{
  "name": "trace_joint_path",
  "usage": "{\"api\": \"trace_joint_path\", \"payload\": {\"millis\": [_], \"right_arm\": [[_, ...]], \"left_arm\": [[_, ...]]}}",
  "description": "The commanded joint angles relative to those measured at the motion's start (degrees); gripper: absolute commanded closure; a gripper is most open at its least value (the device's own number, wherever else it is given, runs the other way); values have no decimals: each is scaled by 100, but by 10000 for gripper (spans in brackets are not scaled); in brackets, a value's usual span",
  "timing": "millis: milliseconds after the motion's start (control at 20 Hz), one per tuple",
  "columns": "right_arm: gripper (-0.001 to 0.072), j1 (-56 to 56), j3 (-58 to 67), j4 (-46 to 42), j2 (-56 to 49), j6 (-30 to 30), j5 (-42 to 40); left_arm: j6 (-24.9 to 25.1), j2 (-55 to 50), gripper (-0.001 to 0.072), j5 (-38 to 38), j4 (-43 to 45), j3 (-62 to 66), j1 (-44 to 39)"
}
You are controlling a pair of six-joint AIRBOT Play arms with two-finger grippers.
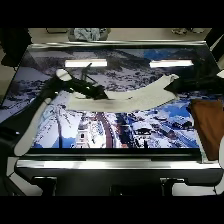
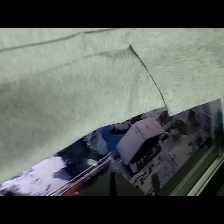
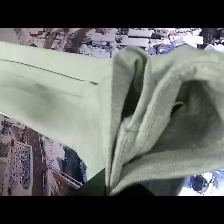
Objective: Fold the shirts.
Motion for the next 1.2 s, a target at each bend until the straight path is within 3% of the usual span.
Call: {"api": "trace_joint_path", "payload": {"millis": [0,250,500,750,850,950,1150], "right_arm": [[664,4,4,-254,885,101,417],[664,4,4,-778,2004,391,1220],[663,2,2,-1139,2623,461,1974],[664,4,2,-1143,2765,549,1871],[664,4,2,-999,2664,605,1596],[665,4,2,-448,2455,603,1362],[665,787,2,199,1930,599,525]], "left_arm": [[-160,-612,666,828,-809,7,-750],[-463,-1010,666,1390,-1043,9,-1368],[-310,-1215,666,1755,-2055,7,-1753],[-332,-1432,667,1668,-2245,7,-2363],[-323,-1405,668,1681,-2236,7,-2258],[-367,-1117,669,1659,-1731,7,-1873],[-638,142,669,1029,446,7,-619]]}}
